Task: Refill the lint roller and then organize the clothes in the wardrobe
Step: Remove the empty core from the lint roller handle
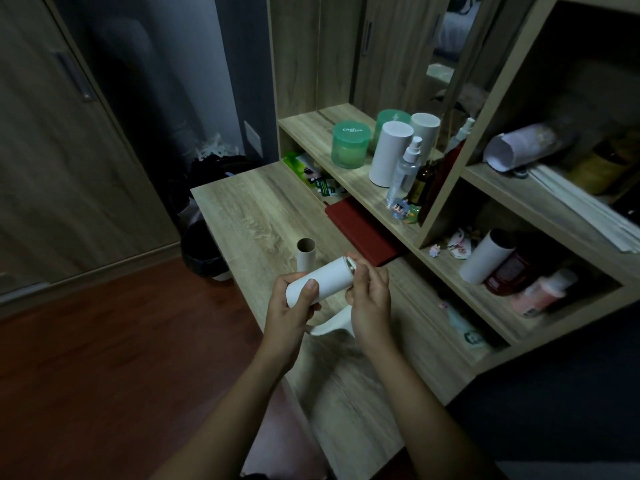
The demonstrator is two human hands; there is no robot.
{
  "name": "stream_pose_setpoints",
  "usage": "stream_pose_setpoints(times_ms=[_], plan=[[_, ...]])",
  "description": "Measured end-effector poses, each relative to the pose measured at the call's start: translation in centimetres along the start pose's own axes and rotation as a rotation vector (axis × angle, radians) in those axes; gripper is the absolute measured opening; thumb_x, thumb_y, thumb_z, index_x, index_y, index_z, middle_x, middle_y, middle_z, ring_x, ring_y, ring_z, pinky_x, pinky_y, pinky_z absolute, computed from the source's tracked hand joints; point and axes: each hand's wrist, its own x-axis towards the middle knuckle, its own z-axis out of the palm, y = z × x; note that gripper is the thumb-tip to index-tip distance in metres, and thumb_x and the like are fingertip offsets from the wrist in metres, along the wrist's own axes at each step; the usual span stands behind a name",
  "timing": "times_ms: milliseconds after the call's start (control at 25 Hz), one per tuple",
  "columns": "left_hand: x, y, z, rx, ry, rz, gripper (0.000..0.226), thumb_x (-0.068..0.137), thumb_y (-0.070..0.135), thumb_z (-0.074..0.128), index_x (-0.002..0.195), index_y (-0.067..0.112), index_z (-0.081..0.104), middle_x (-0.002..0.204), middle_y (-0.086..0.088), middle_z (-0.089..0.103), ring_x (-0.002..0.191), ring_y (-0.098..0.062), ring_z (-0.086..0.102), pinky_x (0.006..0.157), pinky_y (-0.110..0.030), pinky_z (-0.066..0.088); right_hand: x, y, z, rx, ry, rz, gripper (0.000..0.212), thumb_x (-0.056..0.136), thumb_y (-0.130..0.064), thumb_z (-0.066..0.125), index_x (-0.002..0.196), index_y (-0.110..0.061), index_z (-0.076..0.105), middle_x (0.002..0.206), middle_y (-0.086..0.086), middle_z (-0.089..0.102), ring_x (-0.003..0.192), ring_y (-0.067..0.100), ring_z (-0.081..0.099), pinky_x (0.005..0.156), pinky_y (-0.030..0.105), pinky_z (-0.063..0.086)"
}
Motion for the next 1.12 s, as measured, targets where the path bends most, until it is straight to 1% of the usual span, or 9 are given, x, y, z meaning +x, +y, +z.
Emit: stream_pose_setpoints(times_ms=[200, 360, 480, 600, 720, 840, 920, 1040, 1120], plan=[[-0.3, 0.7, -0.3, 0.062, 0.02, 0.047, 0.028, 0.082, 0.032, 0.06, 0.103, 0.016, 0.053, 0.077, 0.01, 0.064, 0.065, -0.007, 0.061, 0.051, -0.021, 0.047, 0.0, 0.0, 0.0, 0.014, -0.031, 0.011, 0.026, 0.098, -0.033, 0.037, 0.096, -0.047, 0.059, 0.125, 0.007, 0.047, 0.103, 0.011, 0.057, 0.084, 0.027, 0.049], [0.2, 1.9, -1.4, 0.121, -0.129, 0.053, 0.025, 0.08, 0.024, 0.068, 0.094, 0.013, 0.05, 0.086, 0.002, 0.066, 0.071, -0.016, 0.065, 0.056, -0.023, 0.05, 0.5, -0.7, -1.3, -0.019, -0.183, 0.023, 0.025, 0.086, -0.036, 0.041, 0.105, -0.039, 0.057, 0.114, -0.005, 0.044, 0.089, 0.003, 0.05, 0.065, 0.009, 0.045], [0.6, 2.5, -2.0, 0.146, -0.202, -0.005, 0.022, 0.082, 0.02, 0.07, 0.091, 0.015, 0.05, 0.085, 0.002, 0.065, 0.072, -0.02, 0.067, 0.055, -0.024, 0.05, 0.9, -0.9, -2.0, -0.081, -0.252, 0.012, 0.025, 0.083, -0.036, 0.039, 0.102, -0.038, 0.055, 0.106, -0.011, 0.043, 0.08, 0.003, 0.045, 0.063, 0.013, 0.041], [0.6, 2.4, -1.8, 0.154, -0.22, -0.011, 0.023, 0.08, 0.028, 0.065, 0.101, 0.021, 0.061, 0.081, 0.002, 0.066, 0.066, -0.016, 0.064, 0.051, -0.024, 0.047, 1.2, -1.3, -2.0, -0.121, -0.291, 0.013, 0.023, 0.083, -0.037, 0.036, 0.099, -0.038, 0.052, 0.102, -0.014, 0.043, 0.077, 0.003, 0.044, 0.063, 0.015, 0.038], [0.7, 2.1, -1.8, 0.093, -0.214, -0.02, 0.032, 0.081, 0.028, 0.063, 0.112, 0.02, 0.066, 0.079, 0.002, 0.067, 0.063, -0.013, 0.06, 0.052, -0.023, 0.045, 1.7, -1.6, -2.2, -0.143, -0.313, 0.021, 0.022, 0.085, -0.036, 0.035, 0.096, -0.036, 0.054, 0.099, -0.014, 0.044, 0.076, 0.004, 0.043, 0.063, 0.019, 0.036], [0.8, 1.7, -1.9, 0.052, -0.224, -0.008, 0.039, 0.078, 0.034, 0.066, 0.114, 0.02, 0.067, 0.077, 0.0, 0.067, 0.062, -0.014, 0.059, 0.052, -0.022, 0.045, 2.1, -1.6, -2.4, -0.181, -0.317, 0.016, 0.023, 0.098, -0.026, 0.034, 0.098, -0.034, 0.056, 0.098, -0.014, 0.045, 0.076, 0.003, 0.044, 0.062, 0.015, 0.038], [0.9, 1.3, -1.9, 0.012, -0.207, -0.024, 0.046, 0.074, 0.04, 0.066, 0.115, 0.019, 0.066, 0.074, -0.002, 0.065, 0.062, -0.015, 0.058, 0.052, -0.022, 0.044, 2.2, -1.5, -2.3, -0.222, -0.317, -0.003, 0.026, 0.1, -0.021, 0.033, 0.104, -0.032, 0.056, 0.1, -0.014, 0.044, 0.079, 0.002, 0.046, 0.065, 0.012, 0.039], [1.1, 0.6, -1.9, -0.087, -0.187, -0.075, 0.053, 0.072, 0.039, 0.067, 0.118, 0.013, 0.064, 0.075, -0.003, 0.064, 0.06, -0.015, 0.056, 0.053, -0.023, 0.045, 2.4, -1.2, -2.2, -0.286, -0.325, -0.034, 0.025, 0.1, -0.025, 0.034, 0.11, -0.035, 0.055, 0.107, -0.012, 0.045, 0.094, 0.003, 0.048, 0.082, 0.023, 0.039], [1.2, 0.1, -2.1, -0.167, -0.153, -0.117, 0.049, 0.074, 0.033, 0.068, 0.118, 0.011, 0.062, 0.083, -0.005, 0.065, 0.059, -0.014, 0.056, 0.052, -0.022, 0.045, 2.5, -1.2, -2.5, -0.325, -0.329, -0.037, 0.026, 0.099, -0.028, 0.035, 0.119, -0.03, 0.052, 0.117, -0.006, 0.046, 0.099, 0.006, 0.046, 0.087, 0.026, 0.038]])
